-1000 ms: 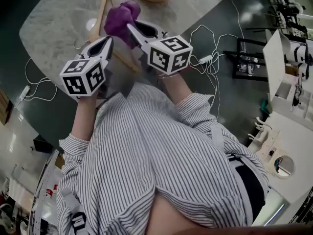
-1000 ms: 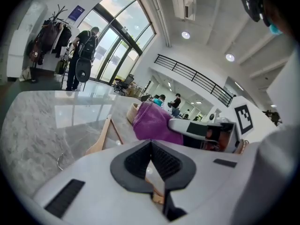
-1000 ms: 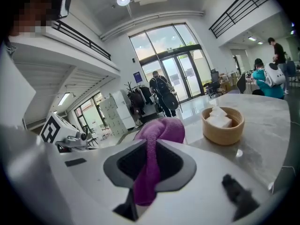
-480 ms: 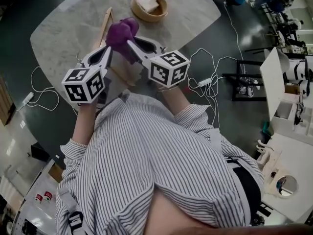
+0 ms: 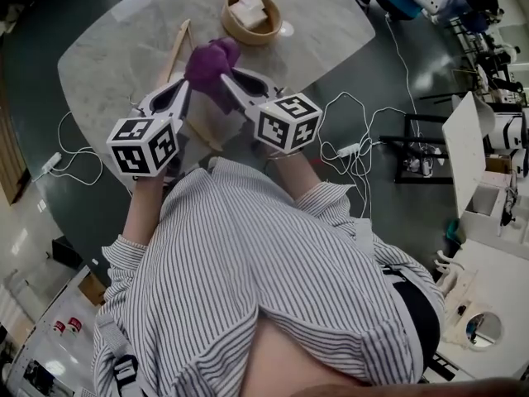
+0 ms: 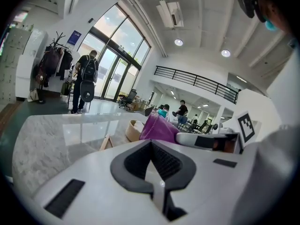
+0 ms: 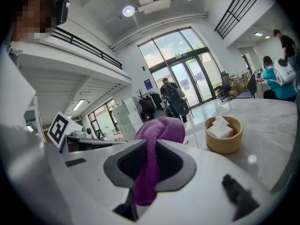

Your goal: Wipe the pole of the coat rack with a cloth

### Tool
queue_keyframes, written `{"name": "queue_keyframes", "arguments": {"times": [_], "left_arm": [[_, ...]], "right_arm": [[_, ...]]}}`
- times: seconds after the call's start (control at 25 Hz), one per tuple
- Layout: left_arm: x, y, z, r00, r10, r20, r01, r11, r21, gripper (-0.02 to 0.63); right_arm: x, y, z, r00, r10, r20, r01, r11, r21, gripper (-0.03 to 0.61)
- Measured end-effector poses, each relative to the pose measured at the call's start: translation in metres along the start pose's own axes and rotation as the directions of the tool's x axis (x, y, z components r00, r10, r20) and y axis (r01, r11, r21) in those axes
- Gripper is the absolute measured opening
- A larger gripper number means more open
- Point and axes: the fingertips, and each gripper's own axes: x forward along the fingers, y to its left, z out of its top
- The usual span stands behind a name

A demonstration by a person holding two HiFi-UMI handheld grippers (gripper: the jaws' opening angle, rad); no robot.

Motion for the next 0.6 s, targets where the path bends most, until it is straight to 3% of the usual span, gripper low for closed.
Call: {"name": "queue_keyframes", "arguments": {"times": [0.6], "left_arm": [[0.007,0.011,-0.005,0.999,0.035,-0.026,-0.034,0.999,0.037,0.009]], "right_arm": [[0.015,-0.001,-0.006,0.999,0.018,-0.030,-0.019,0.999,-0.031,0.061]]}}
